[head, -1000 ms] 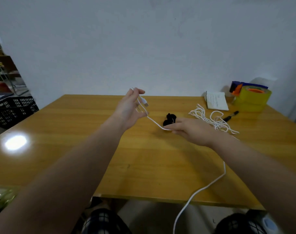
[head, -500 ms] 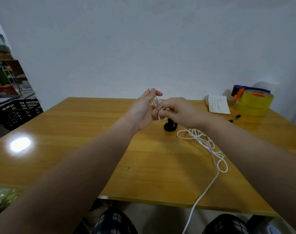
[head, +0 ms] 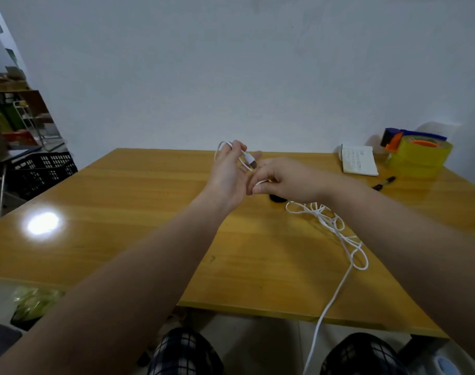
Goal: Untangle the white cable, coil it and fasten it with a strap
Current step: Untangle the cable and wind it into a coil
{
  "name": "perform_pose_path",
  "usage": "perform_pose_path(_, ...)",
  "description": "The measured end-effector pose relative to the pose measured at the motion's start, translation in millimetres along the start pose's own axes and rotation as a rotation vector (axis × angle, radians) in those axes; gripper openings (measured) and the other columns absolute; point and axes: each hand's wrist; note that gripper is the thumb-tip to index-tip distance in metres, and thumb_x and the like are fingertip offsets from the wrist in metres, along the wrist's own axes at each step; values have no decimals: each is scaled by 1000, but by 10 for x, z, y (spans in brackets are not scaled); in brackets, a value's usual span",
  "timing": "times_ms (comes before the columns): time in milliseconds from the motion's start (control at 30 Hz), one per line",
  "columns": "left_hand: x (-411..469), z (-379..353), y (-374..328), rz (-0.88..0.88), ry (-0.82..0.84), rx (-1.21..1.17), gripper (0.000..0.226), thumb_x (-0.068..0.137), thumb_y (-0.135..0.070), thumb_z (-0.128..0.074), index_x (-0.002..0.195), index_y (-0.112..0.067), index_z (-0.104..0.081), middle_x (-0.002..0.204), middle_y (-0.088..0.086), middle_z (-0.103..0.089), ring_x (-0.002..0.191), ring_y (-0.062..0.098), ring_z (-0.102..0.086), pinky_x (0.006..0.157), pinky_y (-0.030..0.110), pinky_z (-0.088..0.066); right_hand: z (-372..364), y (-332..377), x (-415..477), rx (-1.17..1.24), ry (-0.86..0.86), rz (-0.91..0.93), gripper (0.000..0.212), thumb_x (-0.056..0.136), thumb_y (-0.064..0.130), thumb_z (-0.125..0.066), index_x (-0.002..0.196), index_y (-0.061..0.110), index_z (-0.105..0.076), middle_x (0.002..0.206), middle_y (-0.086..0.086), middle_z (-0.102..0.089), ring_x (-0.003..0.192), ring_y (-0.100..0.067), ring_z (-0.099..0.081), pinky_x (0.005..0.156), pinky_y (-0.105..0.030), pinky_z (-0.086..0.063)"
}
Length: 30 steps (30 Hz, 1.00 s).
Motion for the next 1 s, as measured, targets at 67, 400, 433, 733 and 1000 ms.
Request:
perform_pose_path(67,-15,27,-10,3,50,101,25,103,-25,-36,82,-15,-44,82,5,-57,66,16,-60,59,31,-47,26,-19,4,33,-131,0,14,86,11,-63,96,10,-73,92,-1,-63,94,-1,-54,82,-11,-40)
perform_pose_path(400,-122,-41,-49,285,377,483,49,100,-48,-30,59,-23,-30,47,-7,-24,40,8,-15,39,20,-9,159,-133,-38,170,-291,-95,53,75,29,-76,119,20,-48,111,3,-55,59,20,-47,61,-11,-34)
perform_pose_path(433,-128,-51,-45,307,399,494,53,97,-58,-27,58,-23,-28,47,-7,-20,39,9,-12,38,19,-8,173,-126,-51,219,-238,-105,53,77,26,-74,124,18,-49,114,3,-56,62,21,-48,64,-9,-36)
perform_pose_path(733,-65,-12,-41,229,115,345,58,88,-48,-59,43,-25,-31,45,-5,-26,39,11,-28,39,19,-28,58,-291,-194,371,-208,-241,33,88,35,-61,84,4,-68,79,-8,-69,72,-13,-57,74,-32,-47)
perform_pose_path(1000,-56,3,27,173,70,335,44,94,-49,-49,68,-13,-46,60,1,-42,37,8,-31,37,19,-28,-135,-256,-178,855,-365,-325,40,98,32,-43,65,11,-47,32,3,-34,30,-13,-35,46,-28,-43)
Point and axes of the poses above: each hand's wrist, its own x-axis towards the middle knuckle, its own z-axis out of the back of the hand, y = z × x
